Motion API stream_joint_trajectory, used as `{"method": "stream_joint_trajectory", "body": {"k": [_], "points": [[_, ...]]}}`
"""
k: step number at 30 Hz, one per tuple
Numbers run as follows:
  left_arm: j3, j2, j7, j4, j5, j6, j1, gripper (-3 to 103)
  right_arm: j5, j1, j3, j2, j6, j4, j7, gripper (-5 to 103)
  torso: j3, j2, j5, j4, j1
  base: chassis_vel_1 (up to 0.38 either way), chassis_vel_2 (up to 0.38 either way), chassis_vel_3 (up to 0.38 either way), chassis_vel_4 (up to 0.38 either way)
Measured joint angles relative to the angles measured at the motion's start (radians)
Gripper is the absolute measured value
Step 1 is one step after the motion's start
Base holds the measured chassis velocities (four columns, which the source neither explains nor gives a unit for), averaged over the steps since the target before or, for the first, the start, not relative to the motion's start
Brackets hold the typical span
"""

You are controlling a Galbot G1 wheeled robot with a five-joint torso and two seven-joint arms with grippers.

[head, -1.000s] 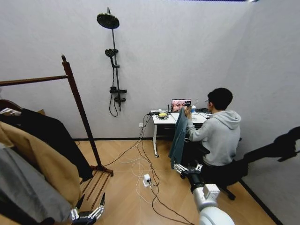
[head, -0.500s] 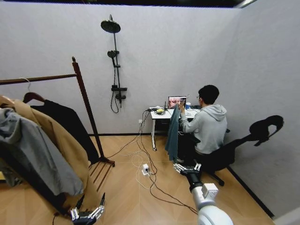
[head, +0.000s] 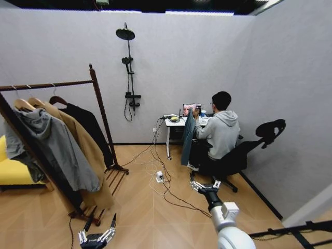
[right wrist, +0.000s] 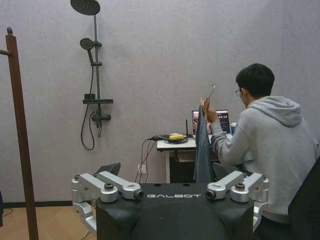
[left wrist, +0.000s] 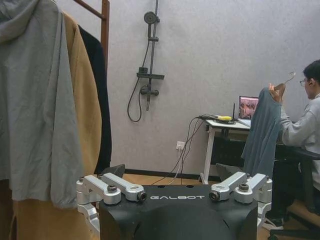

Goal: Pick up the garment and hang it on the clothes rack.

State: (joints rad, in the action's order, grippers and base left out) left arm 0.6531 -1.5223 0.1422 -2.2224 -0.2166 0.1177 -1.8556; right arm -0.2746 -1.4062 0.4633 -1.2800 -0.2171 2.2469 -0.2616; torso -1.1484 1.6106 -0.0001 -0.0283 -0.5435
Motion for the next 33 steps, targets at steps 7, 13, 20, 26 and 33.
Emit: {"method": "stream_joint_trajectory", "body": {"k": [7, 13, 20, 26, 33], "points": [[0.0, 0.0, 0.0, 0.0, 0.0, 0.0, 0.0, 100, 0.002, 0.002, -0.002, -0.003, 0.001, -0.004, 0.0, 100, 0.0, 0.0, 0.0002, -0.0001, 0.0, 0.254, -0.256, -0.259, 0.255], [0.0, 0.0, 0.0, 0.0, 0.0, 0.0, 0.0, 100, 0.003, 0.002, -0.003, -0.004, 0.002, -0.006, 0.001, 100, 0.0, 0.0, 0.0003, 0.0001, 0.0, 0.239, -0.255, -0.256, 0.25], [0.0, 0.0, 0.0, 0.0, 0.0, 0.0, 0.0, 100, 0.008, -0.001, -0.005, -0.006, 0.007, -0.007, 0.001, 100, 0.0, 0.0, -0.0002, -0.0002, 0.0, 0.21, -0.306, -0.306, 0.213], [0.0, 0.0, 0.0, 0.0, 0.0, 0.0, 0.0, 100, 0.012, -0.001, -0.011, -0.006, 0.011, -0.008, 0.003, 100, 0.0, 0.0, -0.0003, -0.0002, 0.0, 0.206, -0.286, -0.294, 0.221], [0.0, 0.0, 0.0, 0.0, 0.0, 0.0, 0.0, 100, 0.019, 0.001, -0.011, -0.008, 0.021, -0.016, 0.021, 100, 0.0, 0.001, 0.0001, 0.0002, 0.001, 0.219, -0.192, -0.228, 0.23]]}}
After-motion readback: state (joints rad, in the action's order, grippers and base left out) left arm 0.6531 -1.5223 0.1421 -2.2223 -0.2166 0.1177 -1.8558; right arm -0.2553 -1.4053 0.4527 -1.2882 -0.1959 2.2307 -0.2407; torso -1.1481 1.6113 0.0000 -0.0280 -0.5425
